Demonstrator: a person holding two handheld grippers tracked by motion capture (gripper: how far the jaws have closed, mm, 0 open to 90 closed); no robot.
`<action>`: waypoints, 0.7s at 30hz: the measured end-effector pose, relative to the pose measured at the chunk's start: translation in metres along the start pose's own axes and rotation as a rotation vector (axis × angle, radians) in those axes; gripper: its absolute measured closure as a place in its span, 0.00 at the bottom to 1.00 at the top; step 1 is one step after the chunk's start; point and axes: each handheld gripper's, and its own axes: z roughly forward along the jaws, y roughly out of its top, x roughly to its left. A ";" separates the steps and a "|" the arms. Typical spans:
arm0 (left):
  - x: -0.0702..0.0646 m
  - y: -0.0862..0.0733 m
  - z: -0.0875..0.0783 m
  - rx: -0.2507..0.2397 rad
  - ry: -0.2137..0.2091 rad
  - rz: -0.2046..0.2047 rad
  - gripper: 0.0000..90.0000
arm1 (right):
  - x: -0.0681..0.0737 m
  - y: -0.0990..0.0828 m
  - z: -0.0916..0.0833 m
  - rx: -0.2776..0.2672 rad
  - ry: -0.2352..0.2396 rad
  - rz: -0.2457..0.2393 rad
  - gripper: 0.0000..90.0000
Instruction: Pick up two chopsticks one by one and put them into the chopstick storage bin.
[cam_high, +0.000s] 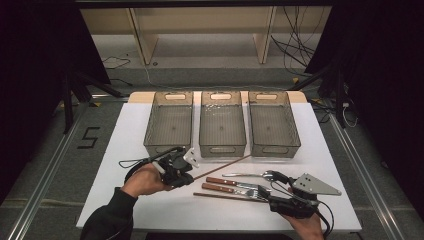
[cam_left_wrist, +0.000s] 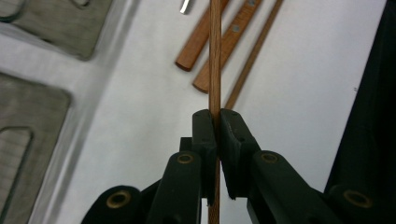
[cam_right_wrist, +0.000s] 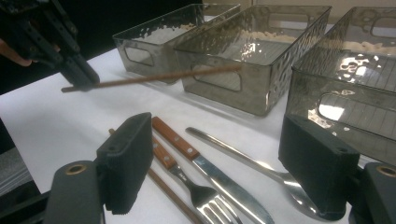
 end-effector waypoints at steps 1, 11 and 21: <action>0.001 -0.001 -0.002 -0.009 0.006 -0.014 0.94 | 0.000 0.000 0.000 0.000 0.000 0.000 0.30; 0.023 -0.011 -0.019 -0.130 0.061 -0.171 0.94 | 0.001 -0.001 0.001 0.007 0.004 0.000 0.30; 0.045 -0.026 -0.025 -0.199 0.103 -0.275 0.94 | 0.001 -0.001 0.001 0.007 0.005 0.000 0.30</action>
